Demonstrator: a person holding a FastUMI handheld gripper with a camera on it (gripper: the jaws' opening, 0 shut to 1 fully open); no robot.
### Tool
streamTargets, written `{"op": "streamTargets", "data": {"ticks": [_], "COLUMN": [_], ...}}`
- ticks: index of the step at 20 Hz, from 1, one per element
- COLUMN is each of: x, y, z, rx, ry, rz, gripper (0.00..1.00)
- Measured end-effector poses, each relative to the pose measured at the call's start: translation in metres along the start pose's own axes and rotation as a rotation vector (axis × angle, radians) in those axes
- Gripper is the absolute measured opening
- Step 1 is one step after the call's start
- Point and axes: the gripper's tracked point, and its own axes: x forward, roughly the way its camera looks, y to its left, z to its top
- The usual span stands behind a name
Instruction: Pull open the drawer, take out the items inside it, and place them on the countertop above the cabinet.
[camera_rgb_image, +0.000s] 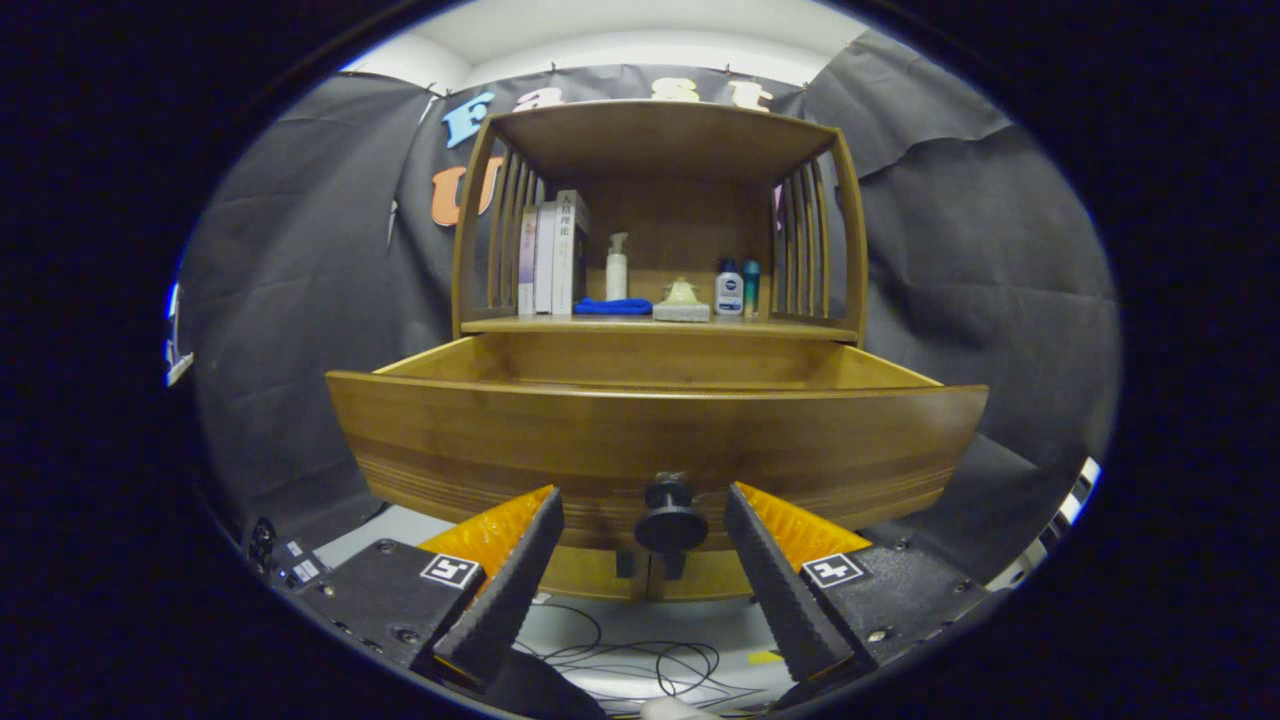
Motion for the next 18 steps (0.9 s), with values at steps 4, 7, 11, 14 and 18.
{"op": "streamTargets", "data": {"ticks": [4,7,11,14,18], "x": [0.013,0.025,0.027,0.031,0.040], "y": [-0.013,-0.020,-0.021,-0.018,-0.018], "z": [0.006,0.006,0.007,0.007,0.009], "rx": [0.009,0.030,0.017,0.020,0.021], "ry": [-0.009,0.000,-0.024,-0.022,-0.010], "rz": [-0.032,-0.044,-0.043,-0.037,-0.020], "gripper": [1.00,1.00,1.00,1.00,0.98]}}
